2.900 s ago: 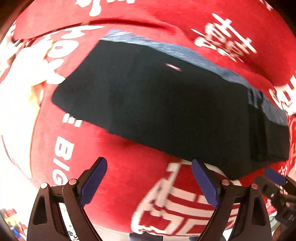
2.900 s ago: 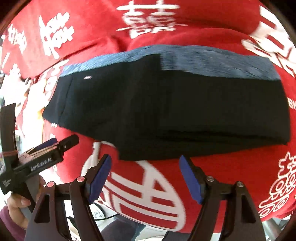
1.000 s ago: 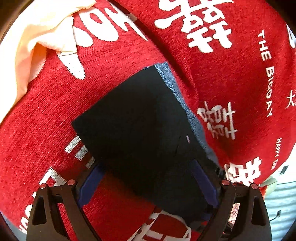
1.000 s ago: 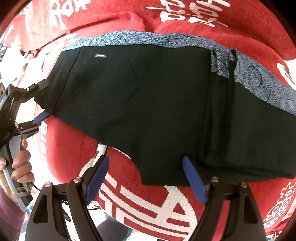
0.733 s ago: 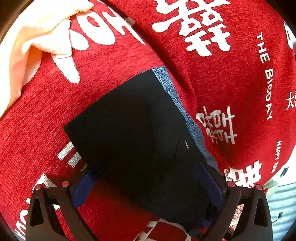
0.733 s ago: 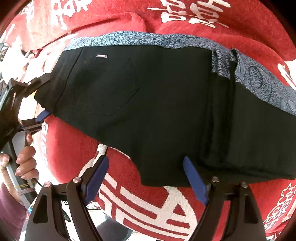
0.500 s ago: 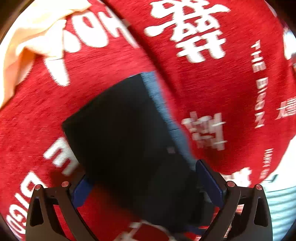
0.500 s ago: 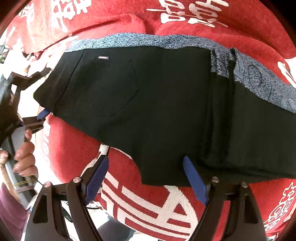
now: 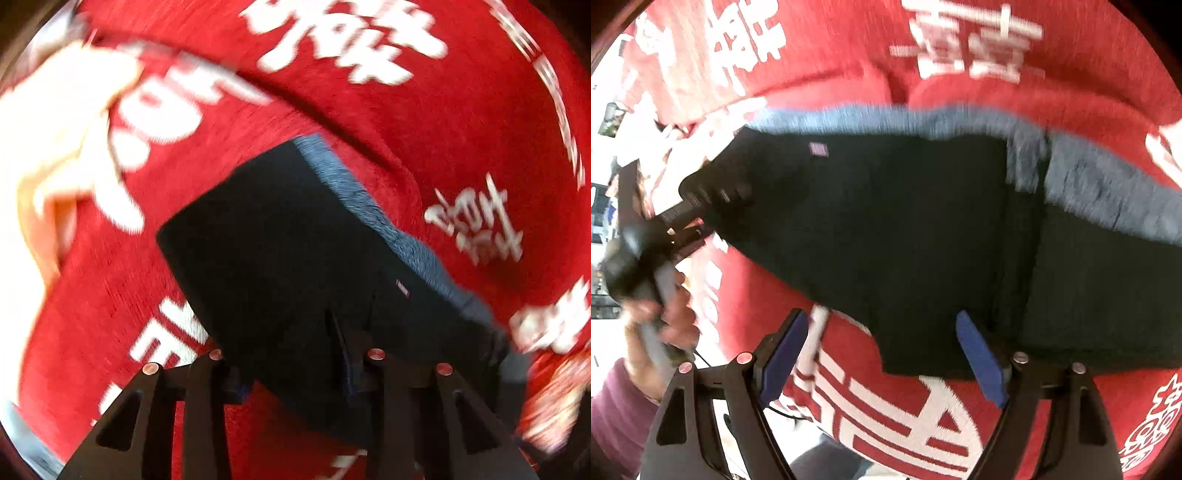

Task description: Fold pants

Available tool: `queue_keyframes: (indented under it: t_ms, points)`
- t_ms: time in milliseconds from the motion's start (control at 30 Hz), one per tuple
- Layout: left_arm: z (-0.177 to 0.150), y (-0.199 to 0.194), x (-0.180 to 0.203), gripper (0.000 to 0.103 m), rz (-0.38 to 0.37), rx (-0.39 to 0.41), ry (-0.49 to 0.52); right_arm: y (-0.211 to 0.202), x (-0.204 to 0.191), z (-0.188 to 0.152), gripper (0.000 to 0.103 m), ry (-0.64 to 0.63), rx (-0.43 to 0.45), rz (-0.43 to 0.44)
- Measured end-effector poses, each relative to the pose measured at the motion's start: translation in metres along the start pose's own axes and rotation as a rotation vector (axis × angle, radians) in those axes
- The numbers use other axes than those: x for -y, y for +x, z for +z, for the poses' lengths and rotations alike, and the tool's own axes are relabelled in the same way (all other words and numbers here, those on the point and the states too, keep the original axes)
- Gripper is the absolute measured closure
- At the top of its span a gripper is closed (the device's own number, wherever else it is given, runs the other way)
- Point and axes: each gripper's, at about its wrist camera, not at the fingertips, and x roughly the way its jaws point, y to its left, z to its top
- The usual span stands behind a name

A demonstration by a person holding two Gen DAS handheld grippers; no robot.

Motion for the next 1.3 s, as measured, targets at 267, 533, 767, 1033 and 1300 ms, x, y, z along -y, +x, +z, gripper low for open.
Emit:
queue_keyframes:
  t_ms: [267,533,767,1033,1300]
  points:
    - [-0.035,-0.016,0.081,0.067,0.242,0.191,0.517,-0.037,-0.023,0.083,0.016,-0.038,0.041,0.124]
    - [-0.043,-0.02,0.092,0.066,0.288,0.227,0.65,0.014,-0.132,0.173,0.015,-0.217,-0.227,0.248]
    - [-0.044,-0.024,0.088,0.066,0.289,0.231,0.648,0.092,-0.192,0.177,0.015,-0.395,-0.465,0.09]
    - [-0.05,-0.036,0.109,0.066,0.233,0.232,0.696,0.076,-0.148,0.161,0.083,-0.336,-0.393,0.174]
    - [-0.054,-0.079,0.168,0.066,0.115,0.248,0.716,-0.011,-0.068,0.132,0.084,-0.149,-0.172,0.42]
